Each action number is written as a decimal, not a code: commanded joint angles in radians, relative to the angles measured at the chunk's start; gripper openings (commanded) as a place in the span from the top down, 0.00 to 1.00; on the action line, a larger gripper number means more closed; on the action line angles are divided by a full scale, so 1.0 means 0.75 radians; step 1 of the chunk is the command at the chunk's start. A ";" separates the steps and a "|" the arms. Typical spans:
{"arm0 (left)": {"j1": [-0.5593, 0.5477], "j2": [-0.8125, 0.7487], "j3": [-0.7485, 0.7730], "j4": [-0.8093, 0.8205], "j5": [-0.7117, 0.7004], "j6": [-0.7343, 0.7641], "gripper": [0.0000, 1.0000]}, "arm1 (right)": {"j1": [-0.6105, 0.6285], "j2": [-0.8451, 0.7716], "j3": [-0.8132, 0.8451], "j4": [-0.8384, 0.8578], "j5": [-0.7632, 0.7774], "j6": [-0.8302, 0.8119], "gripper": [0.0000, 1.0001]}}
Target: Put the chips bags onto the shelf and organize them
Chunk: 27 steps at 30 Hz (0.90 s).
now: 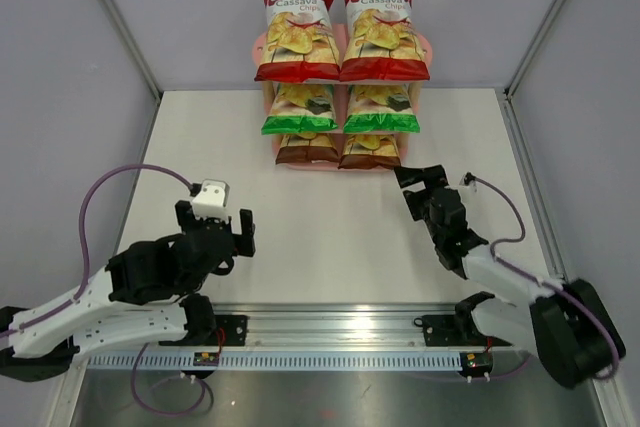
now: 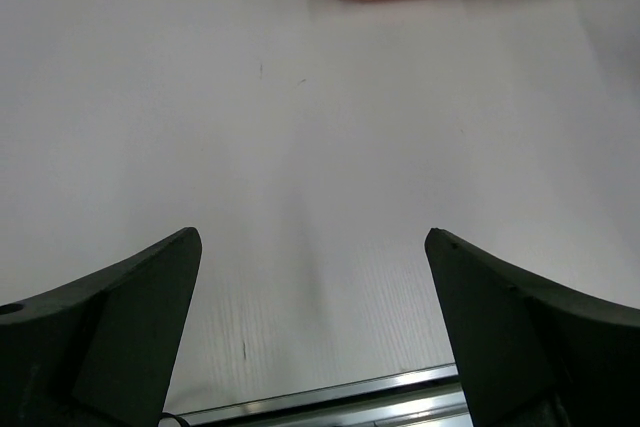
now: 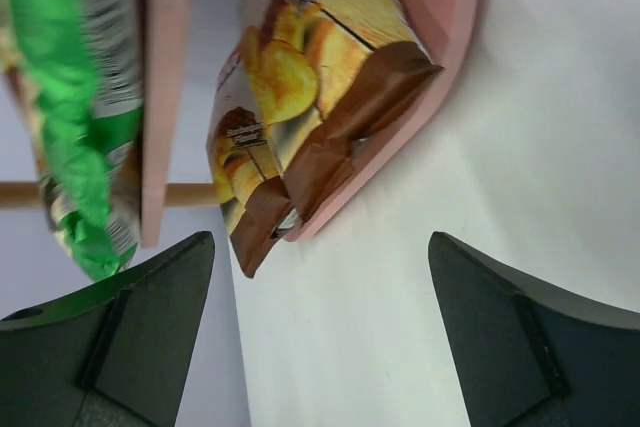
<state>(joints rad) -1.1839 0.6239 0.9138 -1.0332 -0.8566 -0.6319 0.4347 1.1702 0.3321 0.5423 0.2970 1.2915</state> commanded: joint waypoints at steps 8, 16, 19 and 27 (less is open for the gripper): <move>0.308 0.011 0.021 0.128 0.062 0.098 0.01 | -0.011 -0.929 0.248 -1.035 0.191 -0.842 0.01; 0.711 -0.122 -0.026 0.251 0.220 0.204 0.01 | -0.013 -0.998 0.673 -1.595 0.103 -1.182 0.01; 0.844 -0.197 -0.063 0.328 0.295 0.257 0.01 | -0.013 -0.898 0.821 -1.743 0.103 -1.233 0.01; 1.077 -0.276 -0.139 0.461 0.485 0.401 0.01 | -0.013 -0.754 0.993 -1.917 0.156 -1.345 0.00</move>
<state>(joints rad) -0.4080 0.4175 0.8238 -0.7834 -0.5842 -0.4095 0.4290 0.5922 1.0157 -0.7982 0.3843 0.3622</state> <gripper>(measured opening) 0.988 0.993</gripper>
